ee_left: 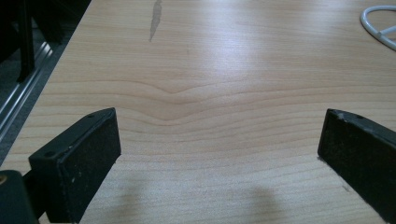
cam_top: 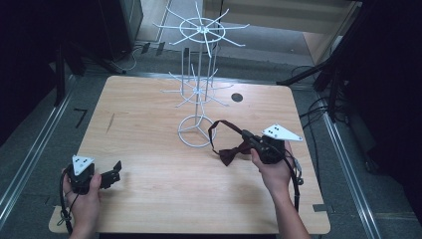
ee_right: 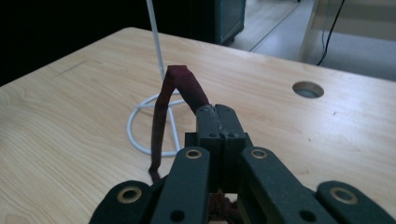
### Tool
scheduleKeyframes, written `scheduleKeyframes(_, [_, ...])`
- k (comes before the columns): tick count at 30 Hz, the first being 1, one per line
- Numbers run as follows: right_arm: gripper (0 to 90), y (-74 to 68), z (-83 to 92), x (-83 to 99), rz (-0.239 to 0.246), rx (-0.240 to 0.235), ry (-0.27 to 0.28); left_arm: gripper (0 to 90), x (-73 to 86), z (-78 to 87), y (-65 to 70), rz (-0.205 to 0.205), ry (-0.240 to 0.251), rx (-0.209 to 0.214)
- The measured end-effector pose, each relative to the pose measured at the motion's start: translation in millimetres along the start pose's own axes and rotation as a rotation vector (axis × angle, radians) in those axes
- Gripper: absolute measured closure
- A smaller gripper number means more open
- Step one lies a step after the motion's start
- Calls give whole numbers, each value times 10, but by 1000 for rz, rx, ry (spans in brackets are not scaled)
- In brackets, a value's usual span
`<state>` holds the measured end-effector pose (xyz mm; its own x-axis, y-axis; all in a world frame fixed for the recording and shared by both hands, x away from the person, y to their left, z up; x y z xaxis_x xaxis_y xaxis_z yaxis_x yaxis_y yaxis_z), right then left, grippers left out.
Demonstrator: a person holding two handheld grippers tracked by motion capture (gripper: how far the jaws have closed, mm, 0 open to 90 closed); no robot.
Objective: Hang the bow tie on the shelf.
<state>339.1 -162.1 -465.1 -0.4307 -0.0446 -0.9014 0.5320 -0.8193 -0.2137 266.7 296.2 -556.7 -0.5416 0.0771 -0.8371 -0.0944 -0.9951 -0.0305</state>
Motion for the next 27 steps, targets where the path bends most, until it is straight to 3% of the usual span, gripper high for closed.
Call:
scheduleKeyframes(8, [900,-101,120,-144,17,-26,71,0,0,1,0,-1,0,-1])
scheduleKeyframes(17, [900,-215,221,-309,51,-54,110,2,-1,-1,0,-1,4,0])
scheduleKeyframes(27, [900,-262,218,-481,72,-63,140,2,-1,-2,-2,0,3,0])
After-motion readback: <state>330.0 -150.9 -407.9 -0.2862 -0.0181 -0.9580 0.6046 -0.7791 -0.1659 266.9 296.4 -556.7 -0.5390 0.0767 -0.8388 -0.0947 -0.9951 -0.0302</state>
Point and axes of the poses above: each handheld gripper's, and its own axes: z roughly backward along the jaws, x roughly out of its underside, y roughly to its right, the point moved 6 cm from there along -z, roughly forward along the jaws, and after that the axes turned 6 degrees about -z, right-handed, at the moved point
